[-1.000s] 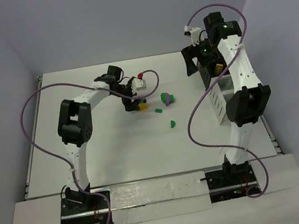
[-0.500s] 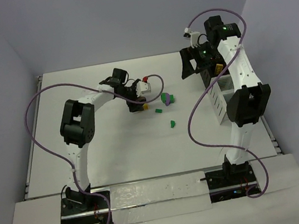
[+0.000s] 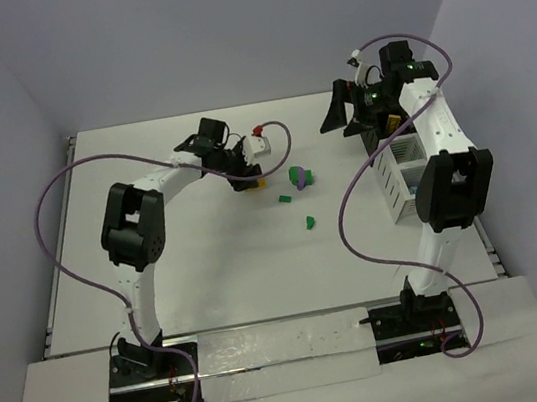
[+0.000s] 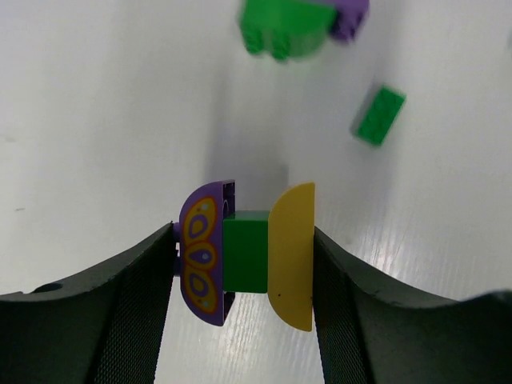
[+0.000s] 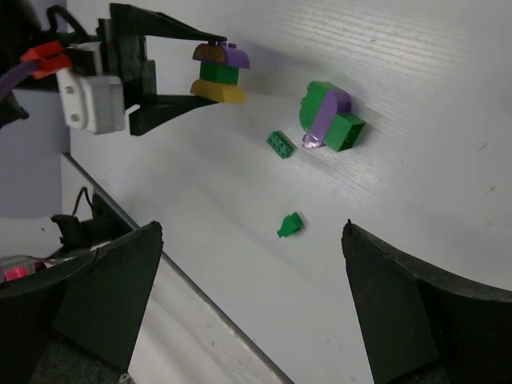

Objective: Sort the legos into containers by color

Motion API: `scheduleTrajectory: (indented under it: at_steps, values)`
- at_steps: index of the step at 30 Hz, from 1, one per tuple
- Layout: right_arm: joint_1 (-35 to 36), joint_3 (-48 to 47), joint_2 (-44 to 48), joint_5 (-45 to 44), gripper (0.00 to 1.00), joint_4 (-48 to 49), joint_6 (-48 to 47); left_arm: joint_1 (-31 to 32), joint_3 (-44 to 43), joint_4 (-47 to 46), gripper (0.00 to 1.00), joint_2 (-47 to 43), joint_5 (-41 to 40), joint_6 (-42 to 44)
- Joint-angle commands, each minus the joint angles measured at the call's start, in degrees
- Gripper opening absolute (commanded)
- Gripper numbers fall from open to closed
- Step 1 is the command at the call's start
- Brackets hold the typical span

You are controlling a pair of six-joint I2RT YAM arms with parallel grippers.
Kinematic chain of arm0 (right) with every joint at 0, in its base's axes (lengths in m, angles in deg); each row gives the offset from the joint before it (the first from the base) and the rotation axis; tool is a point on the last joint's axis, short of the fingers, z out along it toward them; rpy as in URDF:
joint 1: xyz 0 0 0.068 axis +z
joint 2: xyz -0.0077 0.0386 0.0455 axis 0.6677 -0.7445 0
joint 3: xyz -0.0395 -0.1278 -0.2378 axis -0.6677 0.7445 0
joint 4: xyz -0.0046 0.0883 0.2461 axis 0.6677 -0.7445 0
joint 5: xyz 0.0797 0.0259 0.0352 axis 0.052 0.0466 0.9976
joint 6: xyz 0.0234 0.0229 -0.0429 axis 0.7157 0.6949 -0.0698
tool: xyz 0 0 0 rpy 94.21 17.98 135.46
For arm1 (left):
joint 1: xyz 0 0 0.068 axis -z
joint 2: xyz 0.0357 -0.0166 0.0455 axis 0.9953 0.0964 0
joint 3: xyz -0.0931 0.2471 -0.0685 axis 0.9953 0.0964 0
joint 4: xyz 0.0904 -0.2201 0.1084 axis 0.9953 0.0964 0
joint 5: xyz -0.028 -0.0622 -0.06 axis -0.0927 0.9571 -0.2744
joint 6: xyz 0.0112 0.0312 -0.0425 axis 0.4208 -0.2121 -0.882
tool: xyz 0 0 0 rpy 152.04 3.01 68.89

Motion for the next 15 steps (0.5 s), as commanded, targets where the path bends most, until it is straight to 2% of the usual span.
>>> scheduleTrajectory:
  at_steps: [1, 3, 6, 9, 15]
  values:
    - [2.68, 2.63, 4.08, 2.79, 1.0, 9.51, 8.12, 1.37, 2.35, -14.63, 0.29, -11.45, -2.0, -16.26]
    - [5.3, 4.15, 4.18, 3.05, 1.0, 11.57, 9.67, 2.31, 5.18, -19.87, 0.2, -14.59, -4.48, -21.06]
    - [7.69, 4.55, 3.96, 4.54, 1.0, 13.75, 12.06, 4.29, 9.62, -26.18, 0.13, -19.68, -9.71, -25.35]
    - [9.8, 3.38, 3.03, 6.43, 1.0, 15.59, 14.28, 6.87, 12.64, -31.81, 0.1, -23.45, -12.64, -25.85]
    - [11.76, 0.71, 1.16, 10.5, 1.0, 15.47, 14.3, 8.83, 13.79, -35.56, 0.07, -25.22, -15.08, -26.1]
